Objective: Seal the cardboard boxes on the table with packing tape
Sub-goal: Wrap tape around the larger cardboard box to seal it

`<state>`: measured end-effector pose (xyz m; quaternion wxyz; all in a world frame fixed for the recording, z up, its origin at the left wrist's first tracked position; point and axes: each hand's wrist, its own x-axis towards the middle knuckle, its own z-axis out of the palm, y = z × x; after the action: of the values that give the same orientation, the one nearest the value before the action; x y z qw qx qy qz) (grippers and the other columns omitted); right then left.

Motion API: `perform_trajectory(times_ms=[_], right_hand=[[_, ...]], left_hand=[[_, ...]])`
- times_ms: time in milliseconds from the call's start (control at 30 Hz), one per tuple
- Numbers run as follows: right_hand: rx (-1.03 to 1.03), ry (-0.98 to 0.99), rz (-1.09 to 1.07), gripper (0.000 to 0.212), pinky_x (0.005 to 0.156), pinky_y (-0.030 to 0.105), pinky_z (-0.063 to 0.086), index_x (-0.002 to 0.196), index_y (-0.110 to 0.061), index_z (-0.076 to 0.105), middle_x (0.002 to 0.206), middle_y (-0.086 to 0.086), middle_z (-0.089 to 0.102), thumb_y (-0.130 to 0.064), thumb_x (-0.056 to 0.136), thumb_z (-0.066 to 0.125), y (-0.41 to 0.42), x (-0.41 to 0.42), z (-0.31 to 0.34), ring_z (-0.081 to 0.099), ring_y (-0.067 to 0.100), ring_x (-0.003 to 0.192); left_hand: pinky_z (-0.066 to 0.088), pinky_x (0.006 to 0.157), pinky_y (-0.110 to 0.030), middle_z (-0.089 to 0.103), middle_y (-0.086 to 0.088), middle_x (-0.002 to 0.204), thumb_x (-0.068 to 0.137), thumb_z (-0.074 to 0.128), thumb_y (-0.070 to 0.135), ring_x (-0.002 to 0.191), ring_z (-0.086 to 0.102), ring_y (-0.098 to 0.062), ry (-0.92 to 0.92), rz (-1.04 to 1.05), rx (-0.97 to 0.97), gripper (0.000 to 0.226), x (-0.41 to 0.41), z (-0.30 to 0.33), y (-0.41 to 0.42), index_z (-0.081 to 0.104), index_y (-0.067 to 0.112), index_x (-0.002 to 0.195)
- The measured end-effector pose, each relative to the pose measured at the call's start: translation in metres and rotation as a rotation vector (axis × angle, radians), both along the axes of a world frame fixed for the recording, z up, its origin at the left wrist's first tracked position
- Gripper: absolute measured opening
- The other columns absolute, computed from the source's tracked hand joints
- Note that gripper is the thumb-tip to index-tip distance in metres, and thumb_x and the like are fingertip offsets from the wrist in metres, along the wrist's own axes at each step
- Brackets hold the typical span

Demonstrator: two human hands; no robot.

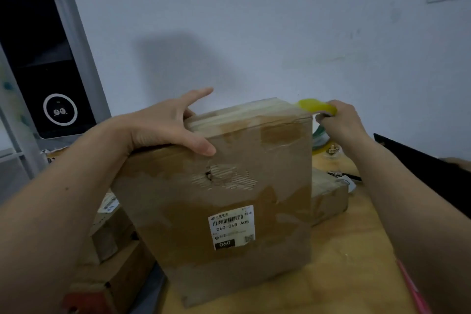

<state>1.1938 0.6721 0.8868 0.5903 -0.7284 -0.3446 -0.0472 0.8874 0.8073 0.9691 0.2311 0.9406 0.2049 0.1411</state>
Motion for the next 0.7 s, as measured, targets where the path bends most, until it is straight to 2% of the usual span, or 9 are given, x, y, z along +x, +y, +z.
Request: perform_trajectory(times_ms=[67,100,167,300,433,500,567,633,700], right_hand=[[0.264,0.361,0.122,0.019,0.069,0.038,0.055,0.107,-0.01,0.064,0.1,0.014,0.066,-0.002,0.091,0.058,-0.003,-0.014,0.0,0.065,0.029,0.09],[0.367,0.494,0.208,0.024,0.062,0.035,0.056,0.113,-0.008,0.062,0.098,0.014,0.066,-0.001,0.09,0.059,-0.003,-0.022,0.001,0.069,0.025,0.081],[0.506,0.616,0.343,0.03,0.052,0.029,0.051,0.118,-0.004,0.06,0.089,0.014,0.066,0.002,0.089,0.059,0.0,-0.037,0.008,0.066,0.02,0.061],[0.5,0.454,0.327,0.029,0.051,0.02,0.05,0.122,-0.01,0.058,0.096,0.007,0.068,-0.009,0.093,0.06,0.007,-0.06,0.038,0.065,0.01,0.062],[0.418,0.34,0.418,0.03,0.071,0.035,0.056,0.123,-0.013,0.053,0.107,0.01,0.065,-0.007,0.094,0.058,0.013,-0.087,0.051,0.066,0.025,0.087],[0.324,0.298,0.487,0.027,0.077,0.042,0.056,0.121,-0.009,0.055,0.109,0.014,0.066,-0.007,0.094,0.058,0.015,-0.101,0.044,0.066,0.031,0.09],[0.235,0.286,0.561,0.029,0.071,0.041,0.057,0.123,-0.001,0.056,0.1,0.015,0.066,-0.006,0.094,0.058,0.017,-0.114,0.029,0.066,0.03,0.081],[0.156,0.277,0.635,0.023,0.057,0.031,0.051,0.117,0.001,0.057,0.085,0.01,0.065,-0.004,0.094,0.057,0.017,-0.126,0.01,0.065,0.019,0.065],[0.142,0.256,0.641,0.008,0.048,0.023,0.043,0.102,-0.001,0.058,0.068,0.002,0.063,0.001,0.095,0.054,0.017,-0.13,-0.003,0.059,0.009,0.049]], left_hand=[[0.043,0.079,-0.015,0.043,0.019,0.122,0.039,0.082,0.068,0.112,0.05,0.001,-0.099,0.012,0.02,0.122,-0.011,-0.008,-0.004,0.015,0.07,0.141],[0.041,0.079,-0.014,0.042,0.02,0.122,0.039,0.082,0.069,0.113,0.048,0.004,-0.171,0.021,0.028,0.121,-0.016,-0.015,-0.007,0.014,0.072,0.139],[0.04,0.08,-0.012,0.042,0.025,0.122,0.04,0.082,0.068,0.11,0.047,0.014,-0.33,0.04,0.064,0.119,-0.02,-0.036,-0.018,0.014,0.073,0.138],[0.041,0.096,-0.034,0.036,0.008,0.137,0.045,0.076,0.069,0.123,0.041,-0.01,-0.595,0.135,0.194,0.121,-0.019,-0.104,-0.035,0.016,0.053,0.149],[0.031,0.101,-0.021,0.027,0.007,0.138,0.049,0.076,0.068,0.128,0.034,-0.011,-0.789,0.274,0.21,0.122,-0.008,-0.188,-0.055,0.019,0.036,0.151],[0.029,0.103,-0.025,0.019,0.012,0.135,0.047,0.078,0.068,0.129,0.028,-0.009,-0.816,0.343,0.155,0.127,-0.002,-0.226,-0.067,0.013,0.038,0.152],[0.029,0.105,-0.031,0.012,0.017,0.133,0.041,0.08,0.071,0.127,0.023,-0.006,-0.773,0.378,0.087,0.136,0.001,-0.26,-0.079,0.003,0.047,0.151],[0.029,0.105,-0.031,0.008,0.023,0.129,0.036,0.078,0.079,0.124,0.02,-0.001,-0.706,0.396,0.011,0.144,-0.004,-0.284,-0.088,-0.007,0.051,0.149],[0.029,0.104,-0.025,0.012,0.026,0.127,0.037,0.071,0.088,0.123,0.025,-0.001,-0.668,0.398,-0.058,0.138,-0.012,-0.29,-0.088,-0.001,0.051,0.148]])
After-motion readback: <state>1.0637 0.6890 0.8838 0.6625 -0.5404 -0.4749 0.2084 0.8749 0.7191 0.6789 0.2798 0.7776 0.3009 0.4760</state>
